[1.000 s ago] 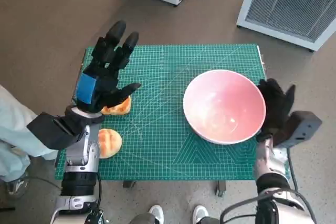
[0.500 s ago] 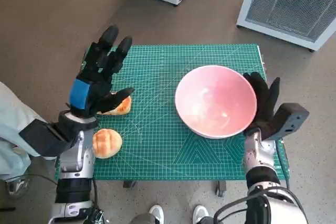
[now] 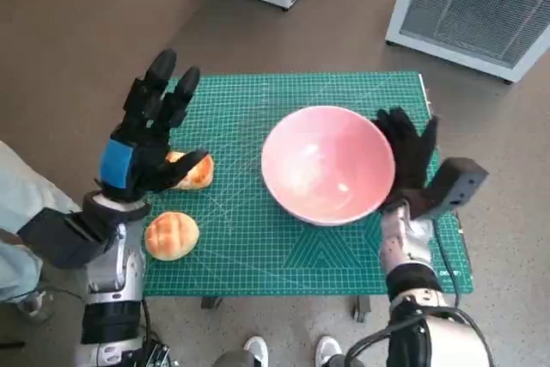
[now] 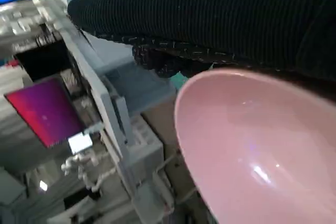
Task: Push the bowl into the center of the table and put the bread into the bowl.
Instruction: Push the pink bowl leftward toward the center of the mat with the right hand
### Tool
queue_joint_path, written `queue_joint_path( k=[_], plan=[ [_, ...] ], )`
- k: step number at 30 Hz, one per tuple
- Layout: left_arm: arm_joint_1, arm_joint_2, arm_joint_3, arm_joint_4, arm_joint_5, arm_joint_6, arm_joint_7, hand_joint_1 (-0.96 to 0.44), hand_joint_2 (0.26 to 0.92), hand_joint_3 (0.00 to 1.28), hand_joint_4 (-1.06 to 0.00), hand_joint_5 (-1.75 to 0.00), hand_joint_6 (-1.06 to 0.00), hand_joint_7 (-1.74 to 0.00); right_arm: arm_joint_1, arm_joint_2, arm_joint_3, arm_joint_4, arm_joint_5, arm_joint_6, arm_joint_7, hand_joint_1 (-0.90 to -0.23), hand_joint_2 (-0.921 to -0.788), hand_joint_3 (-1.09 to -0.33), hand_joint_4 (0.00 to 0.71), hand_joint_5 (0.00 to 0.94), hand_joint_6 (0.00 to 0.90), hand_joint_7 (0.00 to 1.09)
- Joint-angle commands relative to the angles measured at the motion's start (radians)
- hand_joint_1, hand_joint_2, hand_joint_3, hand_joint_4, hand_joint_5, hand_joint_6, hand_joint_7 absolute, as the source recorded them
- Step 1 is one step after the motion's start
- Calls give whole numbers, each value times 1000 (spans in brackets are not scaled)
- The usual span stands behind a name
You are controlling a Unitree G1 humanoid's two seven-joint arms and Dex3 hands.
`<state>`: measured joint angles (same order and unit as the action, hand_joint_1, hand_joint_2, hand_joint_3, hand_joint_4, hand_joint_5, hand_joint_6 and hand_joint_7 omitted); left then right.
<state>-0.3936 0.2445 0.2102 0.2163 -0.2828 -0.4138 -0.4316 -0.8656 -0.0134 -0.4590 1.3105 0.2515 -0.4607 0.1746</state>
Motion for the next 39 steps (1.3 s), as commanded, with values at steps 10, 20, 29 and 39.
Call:
queue_joint_path(
  k=[10, 20, 29, 39],
  plan=[
    [50, 20, 16, -52, 8, -21, 26, -601, 921, 121, -202, 0, -90, -157, -16, 44, 11, 24, -20, 46, -16, -555, -921, -874, 287, 9, 317, 223],
    [56, 21, 12, -51, 9, -24, 35, -607, 921, 136, -198, 0, -100, -138, -27, 46, 19, 25, -36, 66, -31, -546, -921, -886, 288, 6, 333, 218],
    [50, 9, 5, -42, -7, -13, 32, -606, 921, 137, -196, 0, -110, -129, -36, 4, 33, 12, -46, 43, -28, -547, -921, -873, 297, 8, 319, 200],
    [12, -21, -11, -2, -11, -27, 28, -596, 921, 134, -179, 0, -112, -112, -48, -24, 72, -36, -84, -105, -28, -584, -921, -861, 269, 0, 308, 187]
  ],
)
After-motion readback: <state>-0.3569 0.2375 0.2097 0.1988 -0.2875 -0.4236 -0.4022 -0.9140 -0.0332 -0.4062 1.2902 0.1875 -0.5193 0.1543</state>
